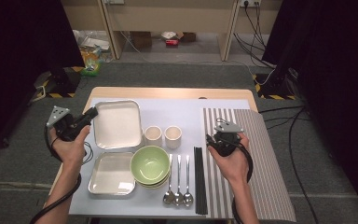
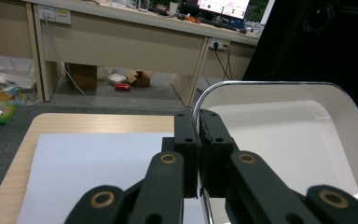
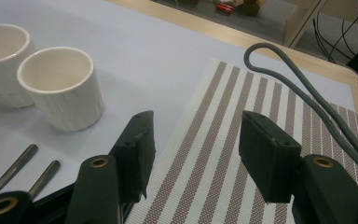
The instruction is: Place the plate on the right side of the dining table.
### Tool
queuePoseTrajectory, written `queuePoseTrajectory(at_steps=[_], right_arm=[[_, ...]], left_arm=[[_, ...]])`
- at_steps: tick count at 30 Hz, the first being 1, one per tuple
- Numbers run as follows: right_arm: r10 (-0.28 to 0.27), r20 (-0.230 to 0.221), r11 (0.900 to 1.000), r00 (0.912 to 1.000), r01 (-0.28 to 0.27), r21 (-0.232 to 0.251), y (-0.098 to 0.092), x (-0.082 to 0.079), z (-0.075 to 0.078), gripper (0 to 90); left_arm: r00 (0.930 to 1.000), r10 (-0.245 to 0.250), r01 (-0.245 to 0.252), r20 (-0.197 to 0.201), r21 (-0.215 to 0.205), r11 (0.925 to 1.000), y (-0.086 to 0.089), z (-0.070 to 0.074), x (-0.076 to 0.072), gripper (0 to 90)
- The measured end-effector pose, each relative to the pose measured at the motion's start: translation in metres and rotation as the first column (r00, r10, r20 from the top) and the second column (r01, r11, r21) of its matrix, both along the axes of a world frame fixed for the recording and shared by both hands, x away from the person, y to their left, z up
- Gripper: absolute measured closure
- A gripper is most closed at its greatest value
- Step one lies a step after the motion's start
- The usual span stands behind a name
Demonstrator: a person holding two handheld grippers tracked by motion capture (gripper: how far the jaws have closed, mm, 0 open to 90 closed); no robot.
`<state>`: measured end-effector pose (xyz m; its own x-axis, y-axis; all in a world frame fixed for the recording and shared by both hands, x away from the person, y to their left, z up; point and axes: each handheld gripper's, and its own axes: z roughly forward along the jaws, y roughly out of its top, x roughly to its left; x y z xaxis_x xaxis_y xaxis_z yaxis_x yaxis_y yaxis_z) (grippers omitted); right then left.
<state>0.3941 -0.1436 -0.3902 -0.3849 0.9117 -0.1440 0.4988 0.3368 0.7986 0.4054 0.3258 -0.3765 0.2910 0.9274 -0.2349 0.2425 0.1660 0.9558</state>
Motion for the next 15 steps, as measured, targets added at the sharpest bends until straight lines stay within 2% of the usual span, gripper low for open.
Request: queuePoseTrajectory(at_steps=[15], right_arm=[[0.004, 0.015, 1.000, 0.9999, -0.004, 0.006, 0.004, 0.000, 0.003, 46.2]], left_arm=[[0.9996, -0.016, 0.016, 0.024, 0.017, 0.9997, -0.013, 0.009, 0.009, 86.8]])
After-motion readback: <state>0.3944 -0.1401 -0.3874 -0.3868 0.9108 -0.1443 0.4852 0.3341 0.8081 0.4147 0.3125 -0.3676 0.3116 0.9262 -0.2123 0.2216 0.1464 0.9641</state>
